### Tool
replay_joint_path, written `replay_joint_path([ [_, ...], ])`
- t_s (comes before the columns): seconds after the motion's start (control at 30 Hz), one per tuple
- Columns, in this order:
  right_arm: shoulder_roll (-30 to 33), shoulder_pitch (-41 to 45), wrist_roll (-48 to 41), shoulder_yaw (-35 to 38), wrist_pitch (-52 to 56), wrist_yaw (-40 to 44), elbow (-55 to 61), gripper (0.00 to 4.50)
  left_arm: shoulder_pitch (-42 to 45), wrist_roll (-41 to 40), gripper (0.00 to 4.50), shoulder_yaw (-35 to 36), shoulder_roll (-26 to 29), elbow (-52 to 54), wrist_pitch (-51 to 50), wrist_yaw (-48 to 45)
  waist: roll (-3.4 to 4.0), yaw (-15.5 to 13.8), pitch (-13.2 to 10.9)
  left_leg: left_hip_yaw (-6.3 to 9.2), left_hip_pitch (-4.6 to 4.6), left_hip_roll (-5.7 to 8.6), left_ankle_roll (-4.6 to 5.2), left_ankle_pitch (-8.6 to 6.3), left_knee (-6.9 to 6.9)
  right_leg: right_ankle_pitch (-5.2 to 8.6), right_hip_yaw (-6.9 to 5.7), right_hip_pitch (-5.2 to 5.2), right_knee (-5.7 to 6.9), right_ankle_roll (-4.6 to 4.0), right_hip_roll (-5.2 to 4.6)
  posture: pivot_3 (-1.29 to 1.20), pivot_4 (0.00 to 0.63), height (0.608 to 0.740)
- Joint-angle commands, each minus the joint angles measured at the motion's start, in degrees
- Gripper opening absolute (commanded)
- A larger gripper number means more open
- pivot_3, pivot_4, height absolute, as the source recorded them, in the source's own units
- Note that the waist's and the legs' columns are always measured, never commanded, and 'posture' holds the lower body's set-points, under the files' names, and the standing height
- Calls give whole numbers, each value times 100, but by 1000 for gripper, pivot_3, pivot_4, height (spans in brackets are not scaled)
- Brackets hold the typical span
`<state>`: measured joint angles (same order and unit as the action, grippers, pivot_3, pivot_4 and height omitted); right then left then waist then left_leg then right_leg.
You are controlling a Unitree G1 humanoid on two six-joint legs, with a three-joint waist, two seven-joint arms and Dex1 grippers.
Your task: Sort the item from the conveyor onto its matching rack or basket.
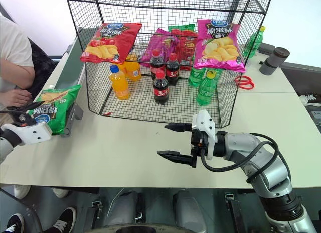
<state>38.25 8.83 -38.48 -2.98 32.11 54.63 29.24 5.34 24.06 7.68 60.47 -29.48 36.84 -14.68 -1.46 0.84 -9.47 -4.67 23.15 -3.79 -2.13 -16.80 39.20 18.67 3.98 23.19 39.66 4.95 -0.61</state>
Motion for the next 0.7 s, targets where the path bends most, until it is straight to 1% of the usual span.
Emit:
replay_joint_path([
  [0.03,21,81,-75,193,-81,-44,221,4500,108,-109,2749,2,42,-5,-15,27,0,1,0,0,0,0,0,0,0,0,0,0,0,0,0,0,150,740],
  [0.2,32,58,-72,269,-96,-72,212,4500,148,-66,250,-27,63,35,17,79,0,2,0,0,0,-1,0,0,0,0,0,1,2,0,1,0,150,740],
  [0.23,10,63,-68,287,-116,-91,205,4500,144,-76,52,-20,67,52,21,74,0,5,0,0,0,0,0,0,0,0,0,1,1,0,1,0,150,740],
  [0.4,-39,125,16,279,-218,-149,124,4500,158,-220,52,51,48,142,-31,4,0,1,0,1,0,-1,0,0,0,0,0,1,2,0,1,0,150,740],
  [0.53,-81,144,94,260,-338,-179,36,4500,247,-918,52,253,11,456,-287,-441,0,2,0,0,0,-1,0,0,0,0,0,1,2,0,1,0,150,740],
  [0.63,-100,183,144,273,-394,-178,-39,4500,251,-1944,52,368,-16,945,-622,-1248,0,-6,0,0,0,0,-1,0,1,0,0,1,3,0,0,0,150,740],
  [0.7,-106,215,146,291,-409,-170,-95,4500,146,-2985,52,408,-42,1464,-1156,-2130,-1,0,1,0,1,-1,-1,0,1,0,0,1,2,0,0,0,150,740],
])
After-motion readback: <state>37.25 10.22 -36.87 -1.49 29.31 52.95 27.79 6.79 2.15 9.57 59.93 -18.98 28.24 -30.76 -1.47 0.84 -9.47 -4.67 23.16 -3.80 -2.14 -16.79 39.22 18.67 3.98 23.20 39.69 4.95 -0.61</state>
